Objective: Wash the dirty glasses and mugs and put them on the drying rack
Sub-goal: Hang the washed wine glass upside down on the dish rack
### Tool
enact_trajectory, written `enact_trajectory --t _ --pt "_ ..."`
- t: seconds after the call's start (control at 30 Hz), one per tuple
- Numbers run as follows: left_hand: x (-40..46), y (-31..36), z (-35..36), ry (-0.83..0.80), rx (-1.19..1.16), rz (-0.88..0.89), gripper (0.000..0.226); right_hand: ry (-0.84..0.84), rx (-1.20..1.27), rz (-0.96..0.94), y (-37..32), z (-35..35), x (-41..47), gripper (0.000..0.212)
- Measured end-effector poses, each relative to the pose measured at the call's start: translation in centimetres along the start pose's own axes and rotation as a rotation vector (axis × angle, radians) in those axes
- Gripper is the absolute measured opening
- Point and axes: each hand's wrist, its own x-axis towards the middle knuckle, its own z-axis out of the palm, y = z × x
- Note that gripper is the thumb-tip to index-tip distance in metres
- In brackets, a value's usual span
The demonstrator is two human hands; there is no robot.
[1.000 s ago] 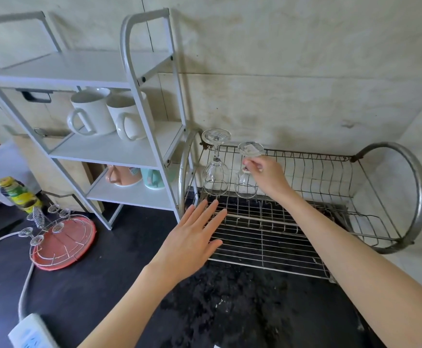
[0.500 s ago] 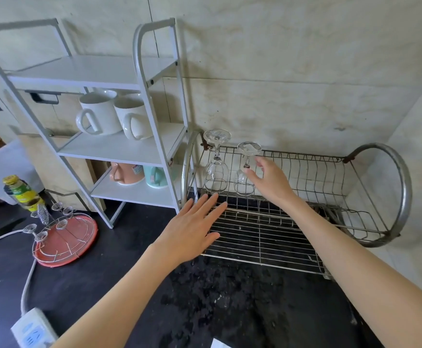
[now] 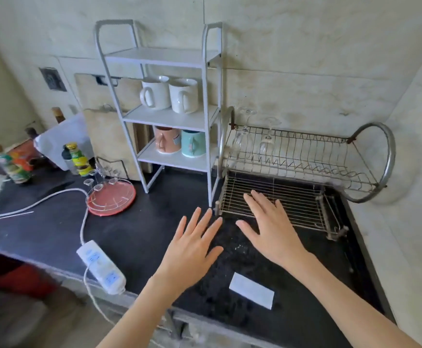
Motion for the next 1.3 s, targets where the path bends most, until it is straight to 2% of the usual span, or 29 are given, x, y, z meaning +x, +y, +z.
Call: enact_trajectory --t 0.2,0.37,0.47,0.7,0.8,0.93,1.03,1.13,1.3 --pt "-13.8 -1.5 0.9 -0.029 -0.045 -0.157 0.055 -0.129 0.013 -0.133 -8.0 4.1 -8.2 0.064" --pt "-25.1 -3.3 0.4 -0.079 -0.056 -0.373 0.054 -0.244 0.041 -0.355 -16.1 7.4 -12.3 0.069" --pt "-30.7 -5.6 -0.4 -0.089 -0.054 -0.495 0.054 -0.293 0.096 -0.498 -21.8 9.7 -13.3 0.085" --pt "-41.0 -13.7 -2.3 -0.038 -0.001 -0.808 0.058 -0.347 0.175 -0.784 -35.9 13.8 -11.4 0.086" --pt "-43.8 -17.6 -2.6 -0.047 0.015 -0.927 0.059 -0.357 0.212 -0.893 -42.0 15.6 -9.3 0.081" --pt "-45.9 -23.5 -3.0 -0.020 -0.037 -1.094 0.063 -0.389 0.223 -0.992 -49.2 17.7 -5.2 0.062" --pt "-46.1 -27.6 -3.1 -0.028 -0.069 -1.167 0.071 -0.404 0.218 -1.023 -53.5 18.8 -1.5 0.062" --pt "-45.6 -31.6 -2.8 0.085 -0.118 -1.199 0.091 -0.415 0.191 -1.036 -56.9 19.9 2.1 0.062" --pt "-44.7 -37.8 -3.0 0.044 -0.183 -1.276 0.087 -0.448 0.168 -1.023 -61.1 21.9 7.1 0.061"
